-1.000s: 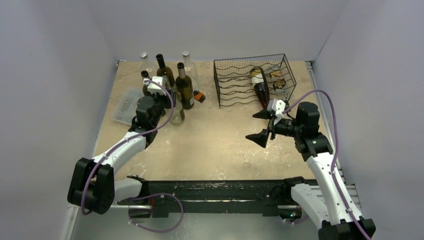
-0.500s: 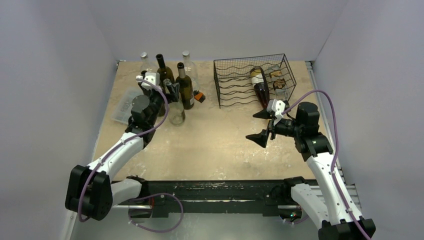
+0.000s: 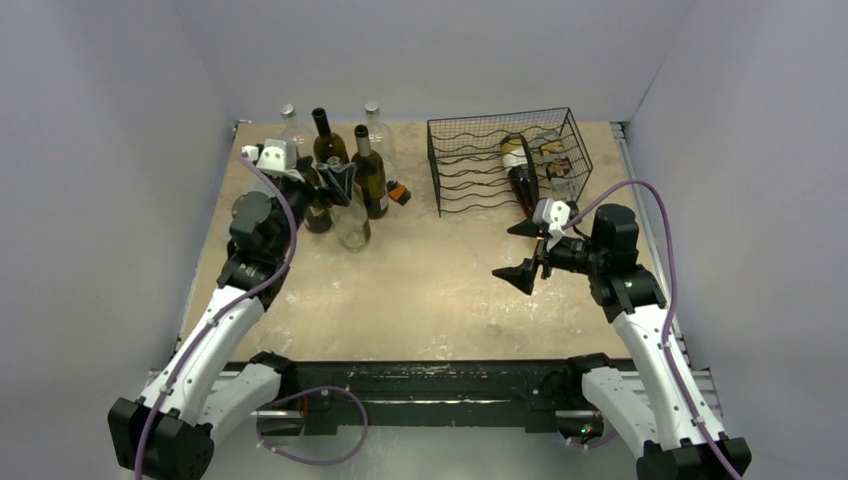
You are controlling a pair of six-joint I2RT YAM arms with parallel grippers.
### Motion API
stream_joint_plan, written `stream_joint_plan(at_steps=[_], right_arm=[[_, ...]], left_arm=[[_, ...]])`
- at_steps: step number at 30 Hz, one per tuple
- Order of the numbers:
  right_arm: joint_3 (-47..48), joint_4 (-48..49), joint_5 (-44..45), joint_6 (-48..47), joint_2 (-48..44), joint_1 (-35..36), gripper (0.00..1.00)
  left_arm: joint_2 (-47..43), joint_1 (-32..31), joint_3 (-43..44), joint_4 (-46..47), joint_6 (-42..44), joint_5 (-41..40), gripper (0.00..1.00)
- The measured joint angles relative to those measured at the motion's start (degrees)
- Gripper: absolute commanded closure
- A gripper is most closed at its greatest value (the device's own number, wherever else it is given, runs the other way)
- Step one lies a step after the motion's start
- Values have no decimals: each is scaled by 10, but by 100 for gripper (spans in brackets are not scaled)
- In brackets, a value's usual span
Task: Take the wine bottle off the wine rack
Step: Place the wine bottle at the center of the board.
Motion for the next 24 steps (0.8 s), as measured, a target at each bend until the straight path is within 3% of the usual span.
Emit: stream_joint_plan(at_steps=[10,19,24], right_arm=[[0,0,13,-2,0,-5,1],[0,0,16,-3,8,-21,1],[-4,2,26,-3,15,-32,1]], left_arm=[[-71,0,95,-229,-48,101,0],[-88,0,102,-382,-52,226,0],[-121,0,70,-403,-43,265,0]])
